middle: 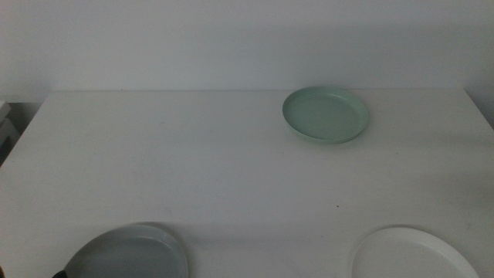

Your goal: Stack the three bowls on top of each other.

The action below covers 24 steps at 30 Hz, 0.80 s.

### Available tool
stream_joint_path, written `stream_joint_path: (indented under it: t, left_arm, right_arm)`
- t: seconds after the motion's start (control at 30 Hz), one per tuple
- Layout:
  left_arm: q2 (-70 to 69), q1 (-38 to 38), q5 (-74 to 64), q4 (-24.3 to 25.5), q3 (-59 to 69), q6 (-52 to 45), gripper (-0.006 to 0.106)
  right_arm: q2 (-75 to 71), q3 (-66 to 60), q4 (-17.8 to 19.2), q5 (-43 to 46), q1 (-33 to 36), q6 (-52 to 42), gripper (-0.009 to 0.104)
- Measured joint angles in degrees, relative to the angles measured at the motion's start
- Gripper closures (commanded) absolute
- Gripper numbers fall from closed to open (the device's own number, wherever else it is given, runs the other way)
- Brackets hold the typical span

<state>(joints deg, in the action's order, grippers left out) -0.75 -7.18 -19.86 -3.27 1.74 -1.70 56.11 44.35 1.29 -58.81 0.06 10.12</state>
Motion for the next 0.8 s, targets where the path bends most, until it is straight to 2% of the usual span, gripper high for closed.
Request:
stream_joint_path:
  t: [0.37, 0.8]
  left_arm:
    - [0.0, 0.0, 0.0, 0.0, 0.0, 0.0, 0.01]
    - [0.0, 0.0, 0.0, 0.0, 0.0, 0.0, 0.01]
  right_arm:
    - [4.3, -12.0, -1.9, 12.7, 0.0, 0.0, 0.031]
    - [17.5, -14.7, -1.9, 19.9, 0.0, 0.0, 0.05]
